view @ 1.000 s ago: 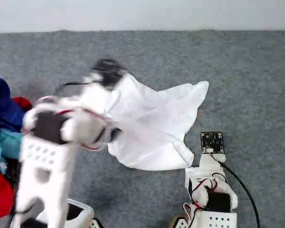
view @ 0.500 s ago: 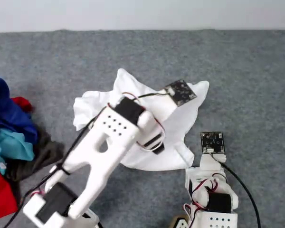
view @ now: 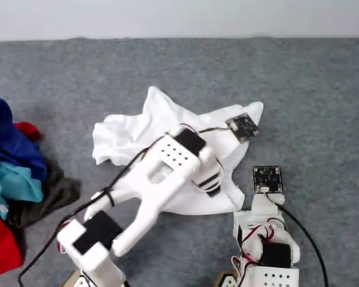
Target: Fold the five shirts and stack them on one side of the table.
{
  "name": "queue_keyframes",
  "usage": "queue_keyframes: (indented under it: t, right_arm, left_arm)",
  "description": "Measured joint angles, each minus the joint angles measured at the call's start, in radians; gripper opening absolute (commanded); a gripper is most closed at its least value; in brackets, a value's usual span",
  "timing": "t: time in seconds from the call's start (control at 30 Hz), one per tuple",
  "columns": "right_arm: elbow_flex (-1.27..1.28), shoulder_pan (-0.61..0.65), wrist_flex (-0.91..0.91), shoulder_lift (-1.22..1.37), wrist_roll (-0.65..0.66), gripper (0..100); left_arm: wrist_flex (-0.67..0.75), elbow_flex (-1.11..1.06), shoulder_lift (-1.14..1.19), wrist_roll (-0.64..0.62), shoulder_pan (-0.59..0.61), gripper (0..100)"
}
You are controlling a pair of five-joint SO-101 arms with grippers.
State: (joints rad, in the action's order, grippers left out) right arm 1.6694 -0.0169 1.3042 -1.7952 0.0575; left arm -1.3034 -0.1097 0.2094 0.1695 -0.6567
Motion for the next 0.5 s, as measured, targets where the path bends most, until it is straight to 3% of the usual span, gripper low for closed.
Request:
queue_keyframes:
  t: [0.27, 0.5]
  right_arm:
    - [0.0, 0.0, 0.0, 0.0, 0.0, 1.2]
    - [0.0, 0.0, 0.0, 0.0, 0.0, 1.2]
  left_arm:
    - [0.072, 0.0, 0.141, 0.0, 0.0, 24]
    - [0.072, 0.075, 0.209, -0.003, 0.0, 9]
